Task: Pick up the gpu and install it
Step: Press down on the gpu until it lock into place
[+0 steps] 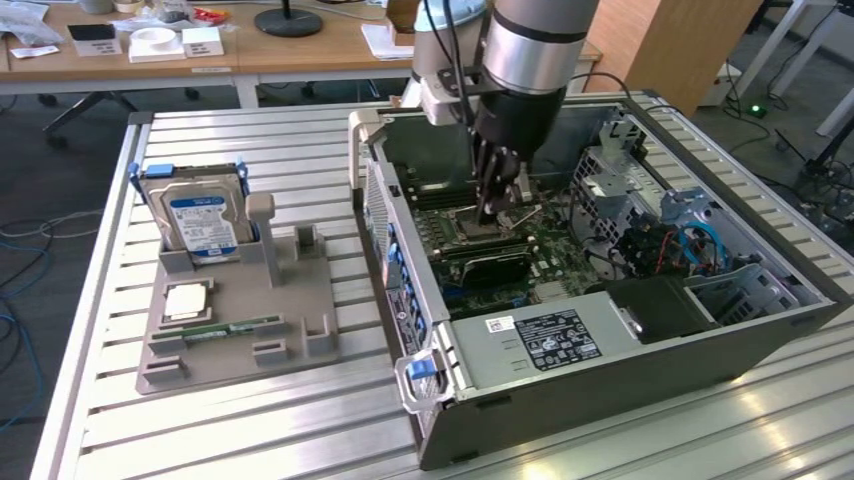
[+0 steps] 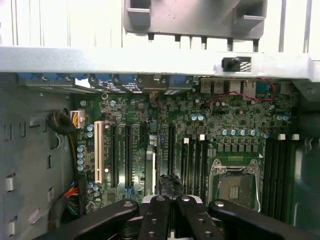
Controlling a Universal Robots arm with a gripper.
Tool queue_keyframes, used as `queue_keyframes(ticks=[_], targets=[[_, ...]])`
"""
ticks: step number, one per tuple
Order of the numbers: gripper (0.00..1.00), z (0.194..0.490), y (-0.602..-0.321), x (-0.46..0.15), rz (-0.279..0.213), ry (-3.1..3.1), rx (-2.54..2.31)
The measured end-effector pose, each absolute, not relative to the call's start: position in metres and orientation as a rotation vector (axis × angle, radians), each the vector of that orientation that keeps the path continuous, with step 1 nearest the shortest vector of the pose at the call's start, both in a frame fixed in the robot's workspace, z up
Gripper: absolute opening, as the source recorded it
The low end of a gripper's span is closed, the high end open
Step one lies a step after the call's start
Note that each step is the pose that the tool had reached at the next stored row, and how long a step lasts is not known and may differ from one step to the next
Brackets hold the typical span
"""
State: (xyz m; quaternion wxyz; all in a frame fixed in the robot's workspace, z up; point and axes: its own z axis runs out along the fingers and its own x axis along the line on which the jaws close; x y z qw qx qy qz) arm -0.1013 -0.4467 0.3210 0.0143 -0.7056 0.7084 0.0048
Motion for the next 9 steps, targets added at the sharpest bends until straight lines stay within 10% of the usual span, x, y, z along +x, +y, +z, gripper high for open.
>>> queue_keyframes(ticks=[9], targets=[[0.11,0.3292,-0.4456,-0.1011,0.015,2.206,-2.196]])
